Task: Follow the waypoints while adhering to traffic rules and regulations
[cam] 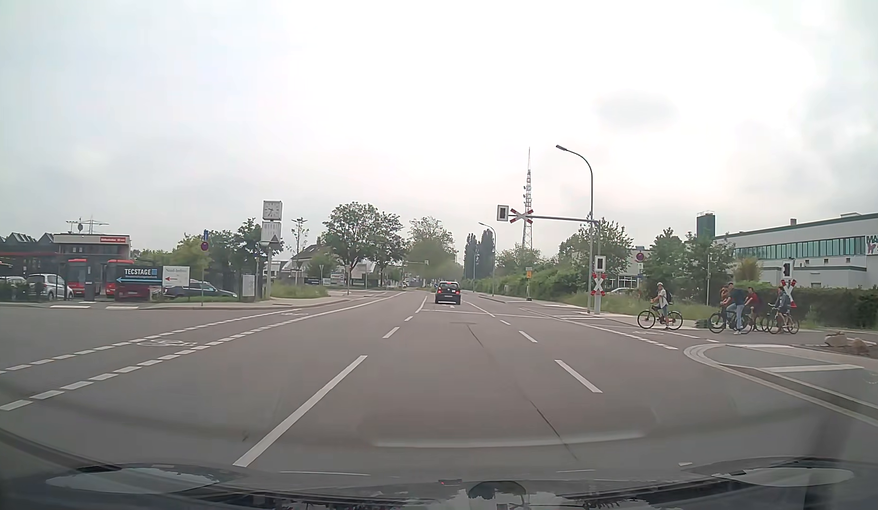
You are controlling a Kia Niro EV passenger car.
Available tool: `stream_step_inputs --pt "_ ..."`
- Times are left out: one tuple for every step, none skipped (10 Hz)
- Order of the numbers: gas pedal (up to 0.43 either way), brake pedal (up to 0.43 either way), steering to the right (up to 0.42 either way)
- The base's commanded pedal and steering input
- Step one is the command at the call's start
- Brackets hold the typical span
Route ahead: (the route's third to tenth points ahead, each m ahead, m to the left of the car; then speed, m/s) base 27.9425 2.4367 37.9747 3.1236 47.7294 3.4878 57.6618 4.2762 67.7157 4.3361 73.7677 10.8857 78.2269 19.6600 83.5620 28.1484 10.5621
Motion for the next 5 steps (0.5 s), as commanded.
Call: stream_step_inputs --pt "0.0 0.0 0.003" --pt "0.0 0.0 0.0" --pt "0.0 0.0 -0.001" --pt "0.0 0.0 -0.001" --pt "0.0 0.0 -0.001"
